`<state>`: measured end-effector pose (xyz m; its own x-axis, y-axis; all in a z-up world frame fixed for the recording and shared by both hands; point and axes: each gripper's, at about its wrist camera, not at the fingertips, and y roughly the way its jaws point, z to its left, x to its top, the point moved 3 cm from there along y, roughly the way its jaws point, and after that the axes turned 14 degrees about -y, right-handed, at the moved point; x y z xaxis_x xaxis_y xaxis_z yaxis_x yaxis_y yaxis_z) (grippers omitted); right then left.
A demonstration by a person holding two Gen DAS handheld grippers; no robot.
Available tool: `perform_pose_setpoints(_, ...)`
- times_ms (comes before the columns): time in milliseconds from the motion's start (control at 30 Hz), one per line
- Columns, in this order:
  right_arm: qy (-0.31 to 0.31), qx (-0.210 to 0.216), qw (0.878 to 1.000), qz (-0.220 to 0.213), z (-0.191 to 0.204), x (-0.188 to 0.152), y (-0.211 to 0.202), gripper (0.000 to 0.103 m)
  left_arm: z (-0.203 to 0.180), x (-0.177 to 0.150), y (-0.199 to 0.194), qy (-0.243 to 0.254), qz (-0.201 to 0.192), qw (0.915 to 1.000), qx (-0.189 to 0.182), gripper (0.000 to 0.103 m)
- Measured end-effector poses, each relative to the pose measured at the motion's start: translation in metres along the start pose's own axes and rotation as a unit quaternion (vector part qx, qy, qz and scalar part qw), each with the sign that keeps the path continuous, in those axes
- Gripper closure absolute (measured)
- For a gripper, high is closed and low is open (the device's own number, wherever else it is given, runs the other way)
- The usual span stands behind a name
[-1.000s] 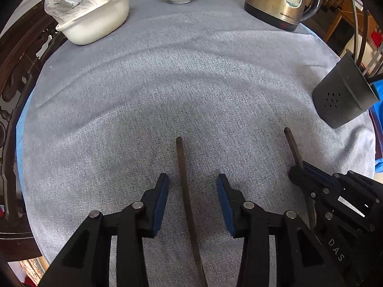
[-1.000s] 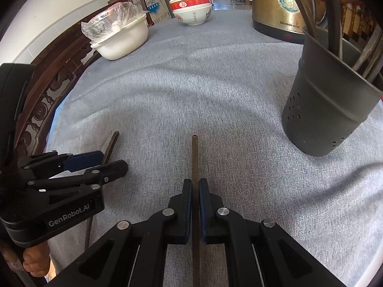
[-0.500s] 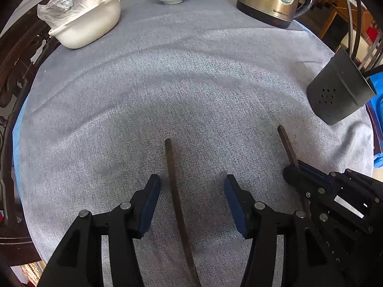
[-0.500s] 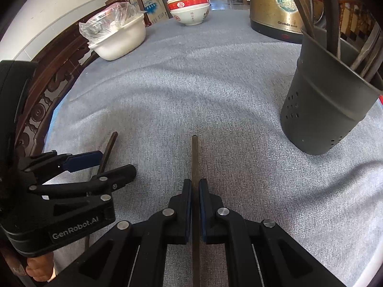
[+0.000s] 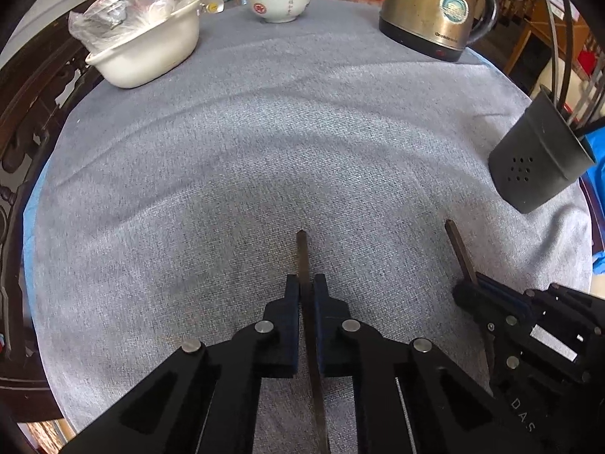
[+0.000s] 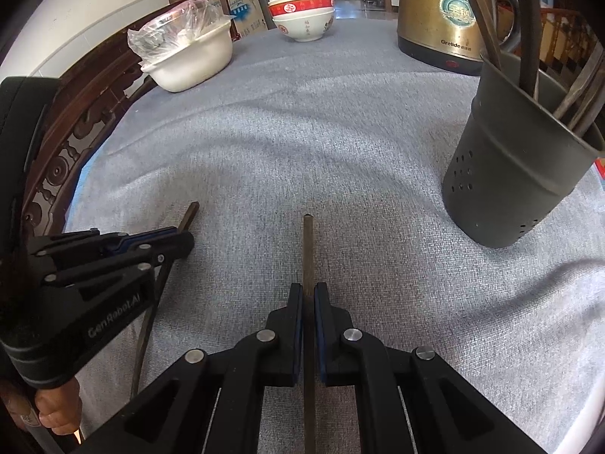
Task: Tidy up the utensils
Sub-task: 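Lift both held chopsticks off the cloth, then carry both held chopsticks over the holder cup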
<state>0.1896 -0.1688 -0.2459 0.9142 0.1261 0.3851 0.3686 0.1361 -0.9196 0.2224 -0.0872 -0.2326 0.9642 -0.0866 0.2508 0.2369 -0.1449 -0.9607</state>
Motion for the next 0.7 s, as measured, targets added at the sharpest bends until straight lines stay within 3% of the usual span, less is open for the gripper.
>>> perform_pose_setpoints(333,0.025,0.019,0.999,0.002,-0.003,-0.012,-0.009,0.097,0.021,-0.019,-0.032,-0.053,-0.024,0.9982,0.015,0.097)
perform_pose_setpoints(700,0.010,0.029,0.997,-0.074,0.010,-0.010,-0.057,0.097,0.022,-0.014,-0.096,-0.051,-0.116,0.9915,0.030,0.097)
